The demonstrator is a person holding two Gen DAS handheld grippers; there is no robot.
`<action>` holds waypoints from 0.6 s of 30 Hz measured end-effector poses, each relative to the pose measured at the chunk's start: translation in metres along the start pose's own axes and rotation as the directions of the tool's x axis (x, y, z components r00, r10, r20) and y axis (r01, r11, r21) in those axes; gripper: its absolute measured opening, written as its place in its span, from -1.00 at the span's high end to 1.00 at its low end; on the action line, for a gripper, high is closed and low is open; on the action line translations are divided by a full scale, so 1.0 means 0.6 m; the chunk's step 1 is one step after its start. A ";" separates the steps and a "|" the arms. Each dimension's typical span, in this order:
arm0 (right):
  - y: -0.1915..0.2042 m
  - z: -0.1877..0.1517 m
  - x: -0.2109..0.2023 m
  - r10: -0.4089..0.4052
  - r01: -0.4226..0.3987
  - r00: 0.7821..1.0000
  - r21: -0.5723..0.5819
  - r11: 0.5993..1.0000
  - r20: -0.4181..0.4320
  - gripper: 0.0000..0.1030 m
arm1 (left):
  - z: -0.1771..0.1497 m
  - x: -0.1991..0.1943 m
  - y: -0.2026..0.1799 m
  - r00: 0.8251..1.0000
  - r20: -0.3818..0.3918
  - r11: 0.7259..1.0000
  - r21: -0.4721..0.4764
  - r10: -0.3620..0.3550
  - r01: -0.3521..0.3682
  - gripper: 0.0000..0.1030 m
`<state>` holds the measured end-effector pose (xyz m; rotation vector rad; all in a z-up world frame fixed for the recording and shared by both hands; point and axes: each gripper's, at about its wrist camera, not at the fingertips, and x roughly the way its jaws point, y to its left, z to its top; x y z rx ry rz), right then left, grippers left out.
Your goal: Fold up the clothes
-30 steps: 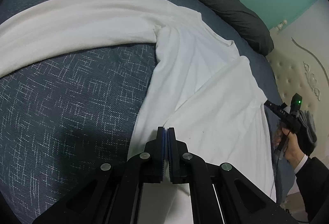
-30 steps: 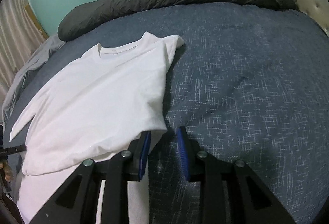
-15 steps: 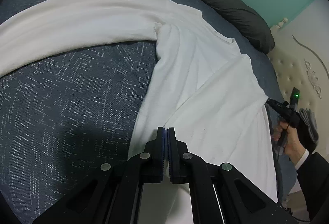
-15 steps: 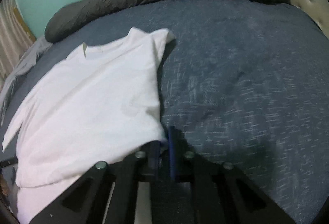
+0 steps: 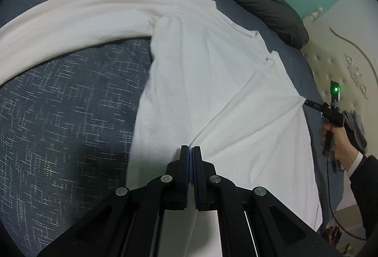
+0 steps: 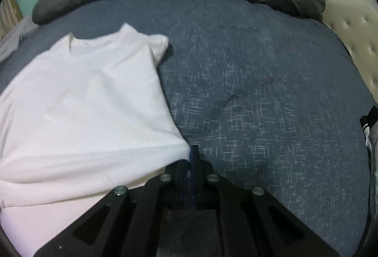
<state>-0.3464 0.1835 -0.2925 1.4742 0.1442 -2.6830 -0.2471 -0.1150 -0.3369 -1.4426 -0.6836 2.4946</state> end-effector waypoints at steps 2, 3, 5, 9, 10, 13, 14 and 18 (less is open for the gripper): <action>-0.005 -0.002 -0.002 -0.006 0.006 1.000 0.012 1.000 0.010 0.97 | 0.000 0.003 -0.003 1.000 -0.006 1.000 0.002 -0.006 0.006 0.95; -0.007 -0.005 -0.006 -0.010 0.010 1.000 0.014 1.000 0.019 0.97 | 0.001 0.005 -0.005 1.000 -0.007 1.000 0.004 -0.008 0.008 0.95; -0.011 -0.009 -0.012 -0.015 0.014 0.999 0.018 1.000 0.038 0.97 | 0.002 0.007 -0.005 1.000 -0.013 1.000 -0.002 -0.022 0.022 0.95; -0.018 -0.017 -0.005 -0.033 0.032 0.999 0.019 0.999 0.015 0.97 | 0.003 0.011 -0.010 0.999 -0.017 0.999 -0.007 -0.035 0.035 0.95; -0.022 -0.019 -0.005 -0.020 0.020 1.000 0.029 0.999 0.013 0.96 | 0.004 0.012 -0.012 0.999 -0.018 0.999 -0.007 -0.036 0.036 0.95; -0.031 -0.022 -0.007 0.024 -0.024 1.000 0.058 0.998 0.007 0.97 | 0.006 0.016 -0.012 0.999 -0.020 0.999 -0.011 -0.033 0.033 0.95; -0.035 -0.024 -0.008 0.038 -0.039 0.999 0.068 0.997 0.005 0.96 | 0.007 0.017 -0.011 0.999 -0.020 0.999 -0.014 -0.035 0.035 0.95; -0.052 -0.032 -0.025 0.064 -0.067 0.997 0.077 0.995 0.031 0.33 | 0.007 0.019 -0.011 0.999 -0.021 0.999 -0.015 -0.038 0.038 0.95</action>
